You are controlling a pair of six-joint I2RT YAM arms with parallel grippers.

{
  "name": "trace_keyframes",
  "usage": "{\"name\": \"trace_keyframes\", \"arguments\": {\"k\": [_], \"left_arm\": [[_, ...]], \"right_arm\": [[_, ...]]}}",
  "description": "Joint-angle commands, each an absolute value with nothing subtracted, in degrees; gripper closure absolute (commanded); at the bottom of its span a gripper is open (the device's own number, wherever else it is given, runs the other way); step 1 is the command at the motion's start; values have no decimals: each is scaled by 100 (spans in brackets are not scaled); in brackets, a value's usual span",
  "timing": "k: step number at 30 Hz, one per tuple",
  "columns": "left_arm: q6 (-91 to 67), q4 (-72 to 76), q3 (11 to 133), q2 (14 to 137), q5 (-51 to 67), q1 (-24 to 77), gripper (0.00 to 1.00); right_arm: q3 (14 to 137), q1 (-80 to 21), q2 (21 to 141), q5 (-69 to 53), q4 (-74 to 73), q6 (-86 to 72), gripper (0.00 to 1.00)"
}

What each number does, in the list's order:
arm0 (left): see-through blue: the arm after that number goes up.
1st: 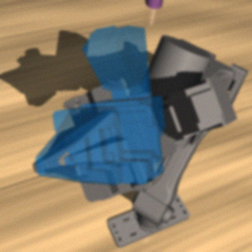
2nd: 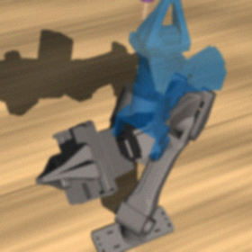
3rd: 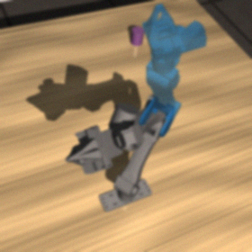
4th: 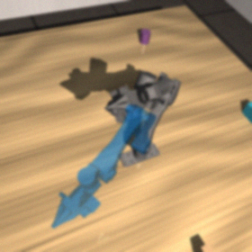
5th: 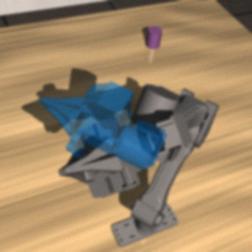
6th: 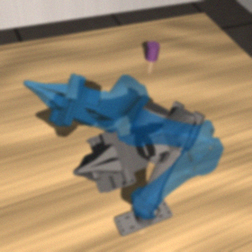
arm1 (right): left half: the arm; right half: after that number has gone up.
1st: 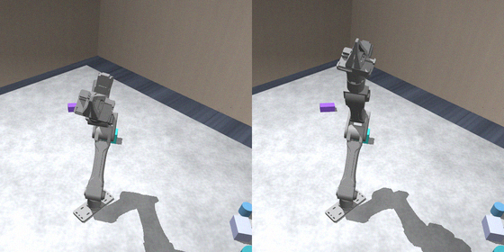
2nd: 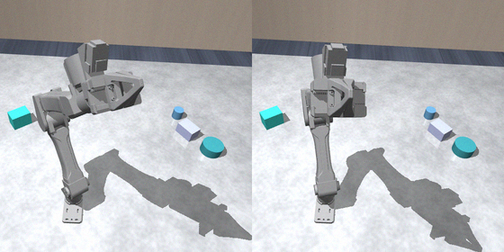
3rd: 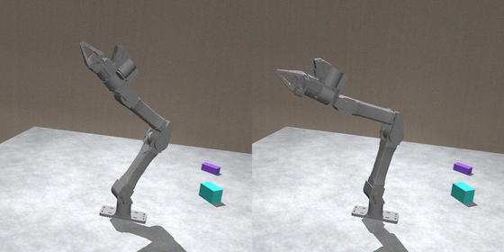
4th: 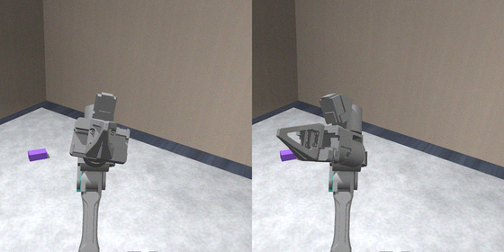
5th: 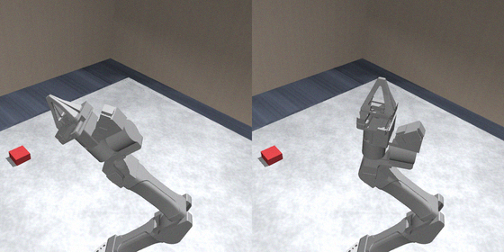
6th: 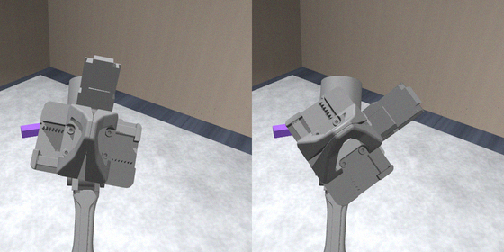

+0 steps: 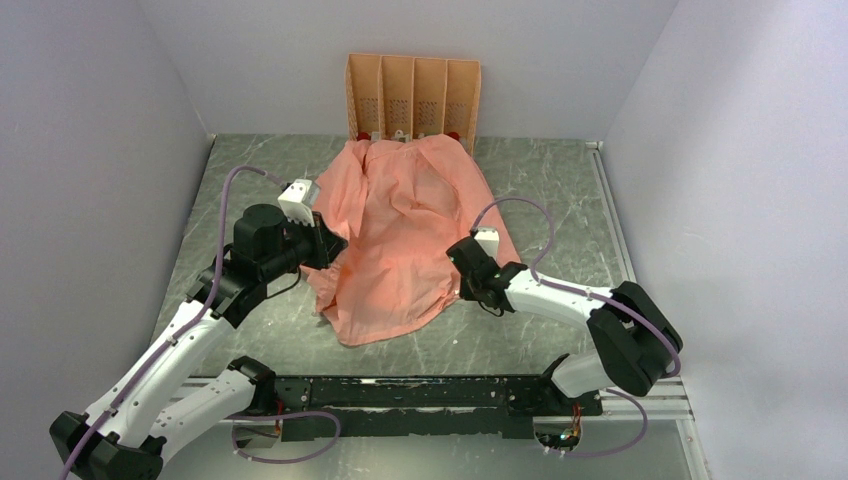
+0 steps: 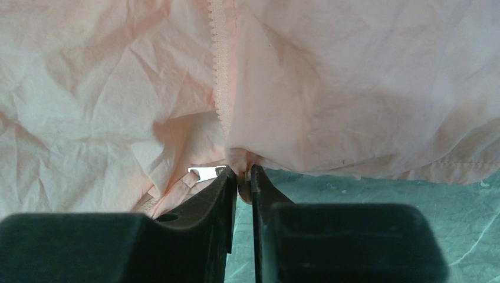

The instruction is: Zip up the jacket

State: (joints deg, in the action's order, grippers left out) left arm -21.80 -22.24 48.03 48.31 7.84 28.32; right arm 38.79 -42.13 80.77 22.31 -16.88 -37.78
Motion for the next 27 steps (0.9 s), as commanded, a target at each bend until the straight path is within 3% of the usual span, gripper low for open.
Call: {"name": "trace_keyframes", "arguments": {"k": [1,4,27], "left_arm": [[-2118,-2101,4753,4769,690,2785,92],[-2116,-2109,4755,4789,665,2784,92],[-2775,-1529,4447,4787,1214,2784,92]], "right_arm": [[3872,-4230,7916,2290,-1498,-3866,86],[3813,-4232,7870,2180,-1402,-3876,100],[3401,-3837,5931,545,334,-3795,100]]}}
